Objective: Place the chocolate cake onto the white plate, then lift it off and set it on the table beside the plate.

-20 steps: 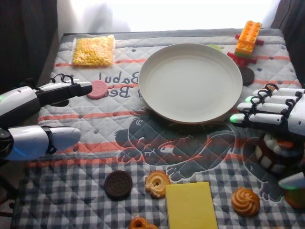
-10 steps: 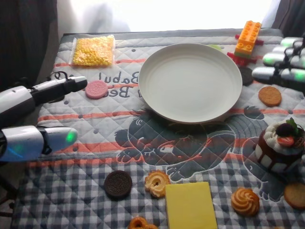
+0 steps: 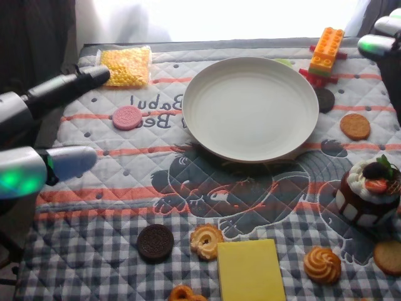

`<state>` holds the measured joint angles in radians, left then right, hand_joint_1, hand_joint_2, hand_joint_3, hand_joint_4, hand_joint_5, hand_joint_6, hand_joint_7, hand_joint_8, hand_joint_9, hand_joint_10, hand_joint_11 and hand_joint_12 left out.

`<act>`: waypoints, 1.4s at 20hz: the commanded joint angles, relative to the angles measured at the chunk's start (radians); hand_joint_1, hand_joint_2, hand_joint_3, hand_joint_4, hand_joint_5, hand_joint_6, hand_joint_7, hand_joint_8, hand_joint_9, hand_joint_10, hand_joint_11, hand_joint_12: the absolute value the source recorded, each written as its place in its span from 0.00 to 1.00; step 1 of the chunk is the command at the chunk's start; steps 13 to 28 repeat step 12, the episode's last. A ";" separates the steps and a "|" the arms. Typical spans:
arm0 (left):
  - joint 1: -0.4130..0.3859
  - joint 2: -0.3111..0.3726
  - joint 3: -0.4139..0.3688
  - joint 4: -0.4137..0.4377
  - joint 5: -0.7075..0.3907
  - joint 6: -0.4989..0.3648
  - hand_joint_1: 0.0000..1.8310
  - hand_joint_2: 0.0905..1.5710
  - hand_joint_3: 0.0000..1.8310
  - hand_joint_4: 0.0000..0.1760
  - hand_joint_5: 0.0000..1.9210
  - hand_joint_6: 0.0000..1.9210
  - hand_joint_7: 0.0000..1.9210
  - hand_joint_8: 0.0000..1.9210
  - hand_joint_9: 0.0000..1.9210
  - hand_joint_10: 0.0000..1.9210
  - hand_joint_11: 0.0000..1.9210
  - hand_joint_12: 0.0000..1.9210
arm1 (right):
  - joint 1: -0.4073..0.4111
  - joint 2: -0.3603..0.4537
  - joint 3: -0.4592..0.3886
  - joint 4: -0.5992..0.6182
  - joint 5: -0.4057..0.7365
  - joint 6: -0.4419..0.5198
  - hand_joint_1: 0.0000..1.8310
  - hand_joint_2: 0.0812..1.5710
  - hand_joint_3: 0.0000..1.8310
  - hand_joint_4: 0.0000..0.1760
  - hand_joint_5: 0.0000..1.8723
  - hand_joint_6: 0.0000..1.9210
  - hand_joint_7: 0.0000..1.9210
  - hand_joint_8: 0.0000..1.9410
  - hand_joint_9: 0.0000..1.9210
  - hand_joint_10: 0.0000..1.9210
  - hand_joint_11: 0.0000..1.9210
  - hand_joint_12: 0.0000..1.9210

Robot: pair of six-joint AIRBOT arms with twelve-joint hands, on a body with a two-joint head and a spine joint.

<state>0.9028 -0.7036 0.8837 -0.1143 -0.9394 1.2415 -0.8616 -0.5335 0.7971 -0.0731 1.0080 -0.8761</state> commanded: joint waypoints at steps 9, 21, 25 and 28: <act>-0.012 -0.012 0.041 -0.025 -0.269 -0.123 0.33 0.81 0.00 0.77 0.01 0.00 0.03 0.01 0.04 0.00 0.00 0.09 | -0.185 -0.008 -0.029 0.196 0.511 -0.063 0.36 0.73 0.00 0.00 0.00 0.00 0.00 0.00 0.01 0.01 0.00 0.47; 0.009 -0.016 0.041 -0.059 -0.357 -0.133 0.33 0.85 0.01 0.84 0.00 0.00 0.00 0.00 0.03 0.00 0.00 0.21 | -0.254 -0.008 -0.035 0.258 0.630 -0.076 0.37 0.70 0.00 0.29 0.00 0.00 0.00 0.00 0.00 0.00 0.00 0.09; 0.009 -0.016 0.041 -0.059 -0.357 -0.133 0.33 0.85 0.01 0.84 0.00 0.00 0.00 0.00 0.03 0.00 0.00 0.21 | -0.254 -0.008 -0.035 0.258 0.630 -0.076 0.37 0.70 0.00 0.29 0.00 0.00 0.00 0.00 0.00 0.00 0.00 0.09; 0.009 -0.016 0.041 -0.059 -0.357 -0.133 0.33 0.85 0.01 0.84 0.00 0.00 0.00 0.00 0.03 0.00 0.00 0.21 | -0.254 -0.008 -0.035 0.258 0.630 -0.076 0.37 0.70 0.00 0.29 0.00 0.00 0.00 0.00 0.00 0.00 0.00 0.09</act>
